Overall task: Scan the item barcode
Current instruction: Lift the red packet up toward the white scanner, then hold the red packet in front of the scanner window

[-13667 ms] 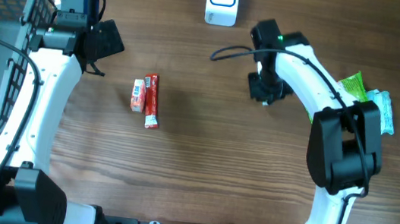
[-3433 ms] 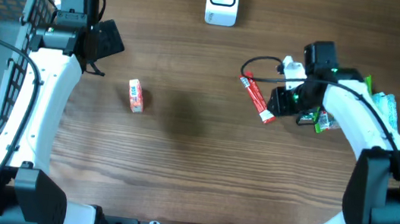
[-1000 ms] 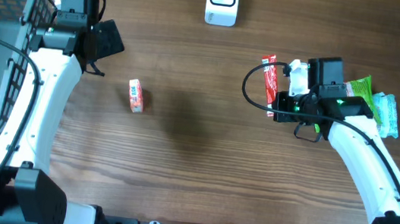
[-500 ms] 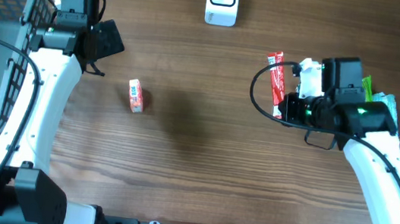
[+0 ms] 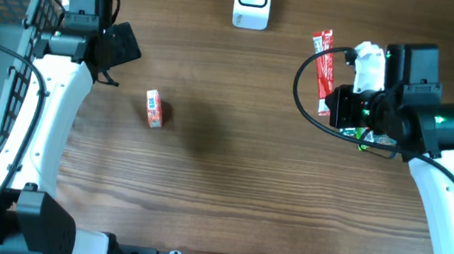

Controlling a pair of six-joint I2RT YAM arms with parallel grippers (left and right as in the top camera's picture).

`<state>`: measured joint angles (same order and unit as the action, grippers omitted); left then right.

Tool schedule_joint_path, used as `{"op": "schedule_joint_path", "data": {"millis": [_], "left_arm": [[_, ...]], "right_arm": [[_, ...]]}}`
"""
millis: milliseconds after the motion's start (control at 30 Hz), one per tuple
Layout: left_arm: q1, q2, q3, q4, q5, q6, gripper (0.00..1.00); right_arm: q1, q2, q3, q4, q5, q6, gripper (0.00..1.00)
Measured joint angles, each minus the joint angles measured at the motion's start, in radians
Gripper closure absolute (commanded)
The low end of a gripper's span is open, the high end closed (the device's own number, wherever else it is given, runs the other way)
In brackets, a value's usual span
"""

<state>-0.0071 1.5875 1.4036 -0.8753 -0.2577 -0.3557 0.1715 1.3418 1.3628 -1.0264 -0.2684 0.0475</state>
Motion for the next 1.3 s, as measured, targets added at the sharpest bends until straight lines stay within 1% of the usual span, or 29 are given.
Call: {"op": "schedule_joint_path", "data": {"millis": [233,333,433,500,700,733,800,900,1000,1100,1167,1300], "left_arm": [[0.000,0.000,0.000,0.000,0.000,0.000,0.00],[0.000,0.000,0.000,0.000,0.000,0.000,0.00],[0.000,0.000,0.000,0.000,0.000,0.000,0.00],[0.000,0.000,0.000,0.000,0.000,0.000,0.00],[0.000,0.000,0.000,0.000,0.000,0.000,0.00],[0.000,0.000,0.000,0.000,0.000,0.000,0.00],[0.000,0.000,0.000,0.000,0.000,0.000,0.00],[0.000,0.000,0.000,0.000,0.000,0.000,0.00],[0.000,0.000,0.000,0.000,0.000,0.000,0.00],[0.000,0.000,0.000,0.000,0.000,0.000,0.00],[0.000,0.000,0.000,0.000,0.000,0.000,0.00],[0.000,0.000,0.000,-0.001,0.000,0.000,0.00]], "right_arm": [[0.000,0.000,0.026,-0.051,0.000,-0.007,0.96],[0.000,0.000,0.038,-0.052,0.000,-0.032,0.96],[0.000,0.000,0.092,-0.072,0.000,-0.051,0.96],[0.000,0.005,0.154,-0.088,0.000,-0.058,0.96],[0.014,0.131,0.526,-0.255,0.019,-0.087,0.96],[0.033,0.177,0.618,-0.280,0.048,-0.093,0.96],[0.086,0.246,0.745,-0.312,0.115,-0.102,0.96],[0.192,0.314,0.860,-0.300,0.254,-0.140,0.96],[0.305,0.360,0.886,-0.290,0.427,-0.206,0.96],[0.404,0.447,0.887,-0.263,0.676,-0.253,0.96],[0.429,0.502,0.887,-0.215,0.784,-0.263,0.96],[0.453,0.663,0.887,-0.064,0.996,-0.318,0.96]]}}
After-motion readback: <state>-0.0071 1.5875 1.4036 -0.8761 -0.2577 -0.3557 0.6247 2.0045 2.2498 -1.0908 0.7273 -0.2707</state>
